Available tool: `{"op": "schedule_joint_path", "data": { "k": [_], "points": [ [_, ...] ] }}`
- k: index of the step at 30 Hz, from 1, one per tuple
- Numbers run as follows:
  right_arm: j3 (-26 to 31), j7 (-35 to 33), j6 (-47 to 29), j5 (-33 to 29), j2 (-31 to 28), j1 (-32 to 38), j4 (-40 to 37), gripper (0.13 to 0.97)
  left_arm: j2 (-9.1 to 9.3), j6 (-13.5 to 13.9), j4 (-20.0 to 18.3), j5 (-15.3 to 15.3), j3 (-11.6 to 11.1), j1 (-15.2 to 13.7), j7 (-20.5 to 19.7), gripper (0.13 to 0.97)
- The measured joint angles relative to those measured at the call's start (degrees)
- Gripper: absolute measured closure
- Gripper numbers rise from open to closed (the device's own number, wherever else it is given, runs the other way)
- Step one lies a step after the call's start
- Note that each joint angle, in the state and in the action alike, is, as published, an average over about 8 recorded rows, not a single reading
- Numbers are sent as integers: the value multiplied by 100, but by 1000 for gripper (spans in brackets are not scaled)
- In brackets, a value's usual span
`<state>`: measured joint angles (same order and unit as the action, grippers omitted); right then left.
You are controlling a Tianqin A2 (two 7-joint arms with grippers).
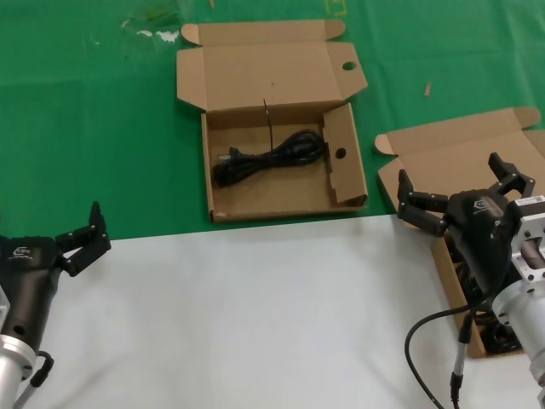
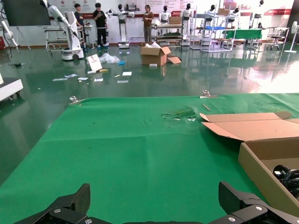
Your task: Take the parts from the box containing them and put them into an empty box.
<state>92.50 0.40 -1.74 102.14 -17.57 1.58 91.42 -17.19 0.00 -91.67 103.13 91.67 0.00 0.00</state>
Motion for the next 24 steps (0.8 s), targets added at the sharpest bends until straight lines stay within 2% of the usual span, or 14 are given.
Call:
{"op": "schedule_joint_path", "data": {
  "k": [24],
  "points": [
    [0, 0, 0, 0, 0, 0, 0, 129, 0, 0, 0, 0, 0, 0, 0, 132]
  ]
}}
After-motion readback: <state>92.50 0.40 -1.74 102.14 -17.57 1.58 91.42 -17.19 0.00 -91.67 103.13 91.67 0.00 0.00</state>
